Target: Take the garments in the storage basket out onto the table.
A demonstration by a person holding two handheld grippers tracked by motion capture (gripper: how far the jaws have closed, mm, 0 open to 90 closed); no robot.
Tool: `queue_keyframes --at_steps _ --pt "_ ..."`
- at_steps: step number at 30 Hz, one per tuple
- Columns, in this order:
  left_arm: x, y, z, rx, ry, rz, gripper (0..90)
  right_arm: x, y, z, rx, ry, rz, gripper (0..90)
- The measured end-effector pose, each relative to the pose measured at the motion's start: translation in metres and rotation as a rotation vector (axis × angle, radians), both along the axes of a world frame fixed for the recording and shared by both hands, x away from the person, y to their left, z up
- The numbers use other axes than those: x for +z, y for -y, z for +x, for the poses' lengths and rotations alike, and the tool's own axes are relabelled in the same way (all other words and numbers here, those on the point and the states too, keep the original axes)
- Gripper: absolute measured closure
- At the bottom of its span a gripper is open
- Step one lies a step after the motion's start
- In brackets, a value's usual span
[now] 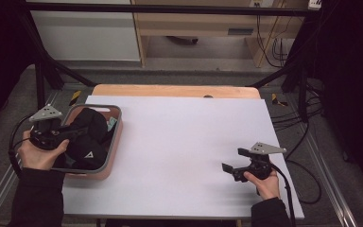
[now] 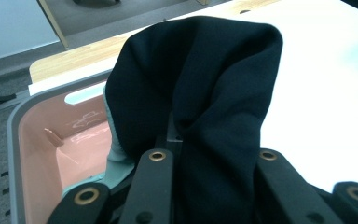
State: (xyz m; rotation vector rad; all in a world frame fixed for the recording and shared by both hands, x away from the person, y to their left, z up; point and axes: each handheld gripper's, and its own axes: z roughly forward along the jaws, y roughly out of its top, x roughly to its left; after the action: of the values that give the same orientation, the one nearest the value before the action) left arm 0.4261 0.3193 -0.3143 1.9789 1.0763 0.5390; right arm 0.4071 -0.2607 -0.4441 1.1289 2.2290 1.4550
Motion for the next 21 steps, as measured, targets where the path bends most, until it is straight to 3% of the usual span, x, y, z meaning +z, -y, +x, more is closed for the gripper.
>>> queue_keyframes --at_steps 21 --pt "0.025 -0.010 0.000 -0.020 0.041 -0.014 76.5 0.000 0.000 0.000 -0.001 -0.002 -0.001 3.3"
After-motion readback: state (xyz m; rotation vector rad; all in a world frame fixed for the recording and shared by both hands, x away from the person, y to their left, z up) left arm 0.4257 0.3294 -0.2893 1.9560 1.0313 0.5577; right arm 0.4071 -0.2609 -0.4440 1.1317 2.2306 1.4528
